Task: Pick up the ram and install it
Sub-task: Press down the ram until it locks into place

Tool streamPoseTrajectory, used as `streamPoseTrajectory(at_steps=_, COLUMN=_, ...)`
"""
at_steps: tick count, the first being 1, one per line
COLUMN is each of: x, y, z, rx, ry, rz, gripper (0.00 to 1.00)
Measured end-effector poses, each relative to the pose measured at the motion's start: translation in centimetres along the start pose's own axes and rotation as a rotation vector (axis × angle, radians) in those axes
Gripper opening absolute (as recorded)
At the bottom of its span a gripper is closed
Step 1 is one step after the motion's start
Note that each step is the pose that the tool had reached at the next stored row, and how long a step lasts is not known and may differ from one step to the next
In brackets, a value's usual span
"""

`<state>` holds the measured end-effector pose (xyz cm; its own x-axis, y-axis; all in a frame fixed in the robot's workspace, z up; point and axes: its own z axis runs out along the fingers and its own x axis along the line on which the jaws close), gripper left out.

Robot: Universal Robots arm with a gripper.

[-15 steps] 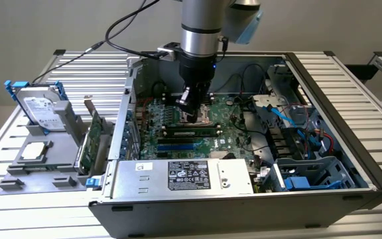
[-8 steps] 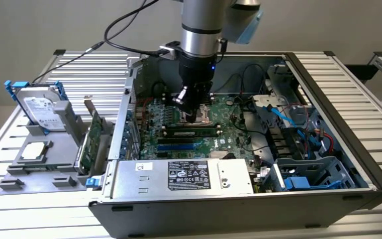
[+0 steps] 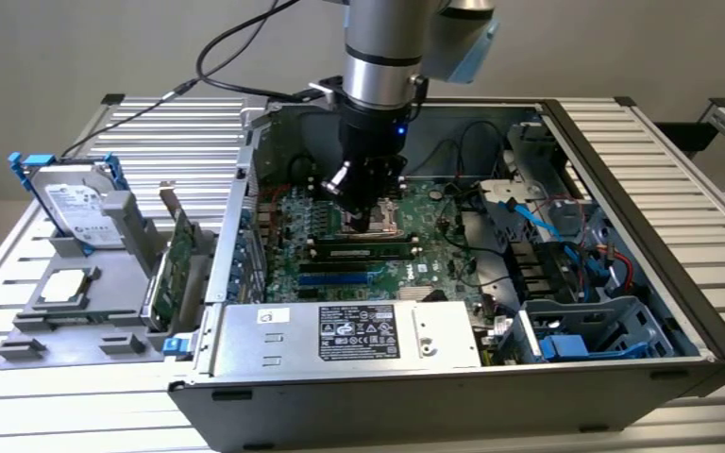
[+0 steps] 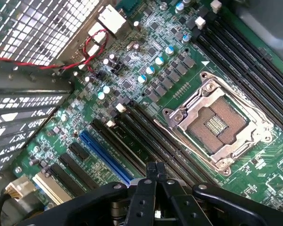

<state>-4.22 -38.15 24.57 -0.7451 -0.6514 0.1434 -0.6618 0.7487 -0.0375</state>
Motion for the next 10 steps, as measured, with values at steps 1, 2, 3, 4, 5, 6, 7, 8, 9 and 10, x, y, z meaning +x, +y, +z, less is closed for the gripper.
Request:
streamPoseTrajectory(at_steps=1, x=0.0, y=0.0, z=0.01, rx=-0.0025, ry=0.0006, rz=0.017, gripper=0.11)
streamPoseTrajectory(at_steps=2, x=0.0, y=0.0, z=0.01, rx=-0.0049, ry=0.0013, rz=0.034, gripper=0.11)
streamPoseTrajectory(at_steps=3, x=0.0, y=0.0, z=0.01, rx=-0.0072, ry=0.0018, rz=0.049, gripper=0.11)
streamPoseTrajectory(at_steps=4, x=0.0, y=0.0, z=0.01, rx=-0.0094, ry=0.0024, rz=0.065, gripper=0.11)
streamPoseTrajectory(at_steps=5, x=0.0, y=0.0, z=0.02, rx=-0.0116, ry=0.0029, rz=0.081, gripper=0.11)
streamPoseTrajectory(at_steps=6, x=0.0, y=0.0, z=0.02, rx=-0.0136, ry=0.0033, rz=0.096, gripper=0.11)
streamPoseTrajectory(at_steps=7, x=0.0, y=0.0, z=0.02, rx=-0.0157, ry=0.0036, rz=0.111, gripper=0.11)
streamPoseTrajectory(at_steps=8, x=0.0, y=0.0, z=0.02, rx=-0.0176, ry=0.0041, rz=0.125, gripper=0.11)
streamPoseTrajectory(at_steps=9, x=0.0, y=0.0, z=0.02, rx=-0.0194, ry=0.0045, rz=0.139, gripper=0.11)
streamPoseTrajectory(at_steps=10, x=0.0, y=0.0, z=0.02, rx=-0.0211, ry=0.0048, rz=0.152, gripper=0.11)
